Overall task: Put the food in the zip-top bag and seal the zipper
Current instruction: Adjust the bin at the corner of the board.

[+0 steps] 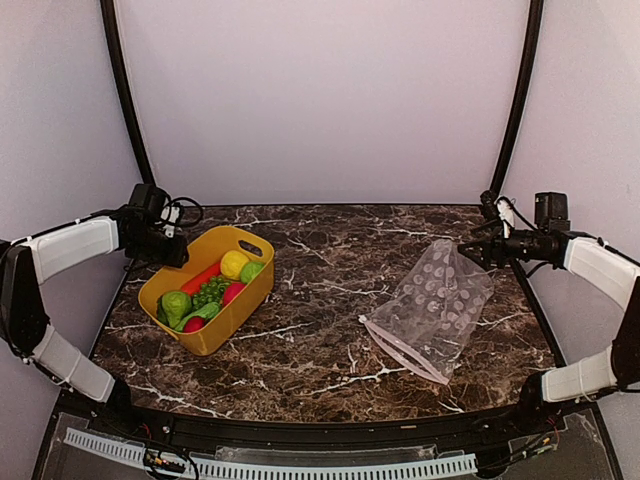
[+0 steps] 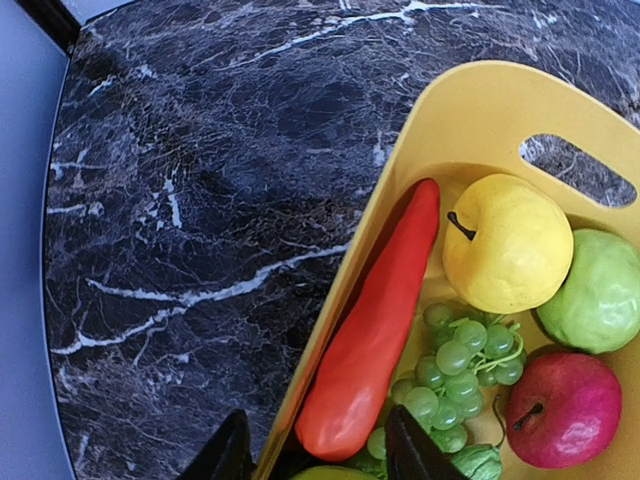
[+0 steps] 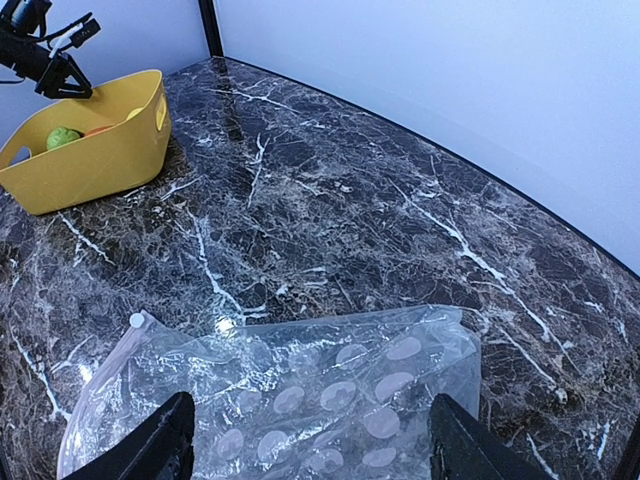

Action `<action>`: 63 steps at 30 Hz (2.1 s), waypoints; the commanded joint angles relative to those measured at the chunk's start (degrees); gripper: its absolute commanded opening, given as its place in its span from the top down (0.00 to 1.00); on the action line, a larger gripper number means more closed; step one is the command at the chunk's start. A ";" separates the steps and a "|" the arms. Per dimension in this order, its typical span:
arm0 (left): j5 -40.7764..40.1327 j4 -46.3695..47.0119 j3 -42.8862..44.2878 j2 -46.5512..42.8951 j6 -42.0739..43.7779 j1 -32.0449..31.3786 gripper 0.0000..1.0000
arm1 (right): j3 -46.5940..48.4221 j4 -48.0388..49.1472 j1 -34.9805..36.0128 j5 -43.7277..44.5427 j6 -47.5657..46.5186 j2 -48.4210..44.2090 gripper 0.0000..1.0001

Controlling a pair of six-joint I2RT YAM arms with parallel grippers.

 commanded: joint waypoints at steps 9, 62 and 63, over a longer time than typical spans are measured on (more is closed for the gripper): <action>0.84 0.73 2.59 -2.22 1.71 0.41 0.57 | 1.66 -1.82 0.62 -0.45 -1.40 0.60 0.23; -7.53 13.73 -15.49 -13.60 -39.97 -25.63 0.99 | 3.73 -25.38 21.15 15.23 -10.34 -12.04 0.30; -7.49 13.62 -14.97 -13.10 -39.83 -25.66 0.99 | 3.02 -26.24 23.60 16.92 -10.51 -12.96 0.31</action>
